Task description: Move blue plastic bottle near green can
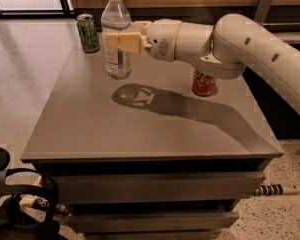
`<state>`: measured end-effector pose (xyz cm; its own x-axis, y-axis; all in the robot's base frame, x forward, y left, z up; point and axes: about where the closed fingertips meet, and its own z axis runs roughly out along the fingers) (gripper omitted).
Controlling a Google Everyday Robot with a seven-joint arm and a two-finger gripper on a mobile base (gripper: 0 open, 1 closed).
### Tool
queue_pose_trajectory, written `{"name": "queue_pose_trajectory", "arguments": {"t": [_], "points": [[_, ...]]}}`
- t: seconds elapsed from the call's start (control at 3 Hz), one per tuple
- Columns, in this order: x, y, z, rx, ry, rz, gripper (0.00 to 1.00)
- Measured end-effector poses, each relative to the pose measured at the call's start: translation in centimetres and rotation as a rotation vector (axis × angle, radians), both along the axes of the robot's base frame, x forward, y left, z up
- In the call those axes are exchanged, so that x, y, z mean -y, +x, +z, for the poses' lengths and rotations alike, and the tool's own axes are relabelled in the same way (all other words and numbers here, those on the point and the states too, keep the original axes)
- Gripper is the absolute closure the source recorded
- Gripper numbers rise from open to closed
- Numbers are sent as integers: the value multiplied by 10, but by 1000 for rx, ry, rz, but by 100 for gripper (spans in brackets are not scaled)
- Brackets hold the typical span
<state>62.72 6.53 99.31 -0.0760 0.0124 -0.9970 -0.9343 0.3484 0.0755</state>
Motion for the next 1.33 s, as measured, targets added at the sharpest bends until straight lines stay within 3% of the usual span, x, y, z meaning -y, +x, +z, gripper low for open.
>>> {"name": "queue_pose_trajectory", "arguments": {"t": [0.33, 0.67, 1.33], "points": [[13, 28, 20, -62, -80, -62, 100], [26, 44, 27, -53, -119, -48, 100], [56, 103, 5, 80, -99, 29, 100]]}}
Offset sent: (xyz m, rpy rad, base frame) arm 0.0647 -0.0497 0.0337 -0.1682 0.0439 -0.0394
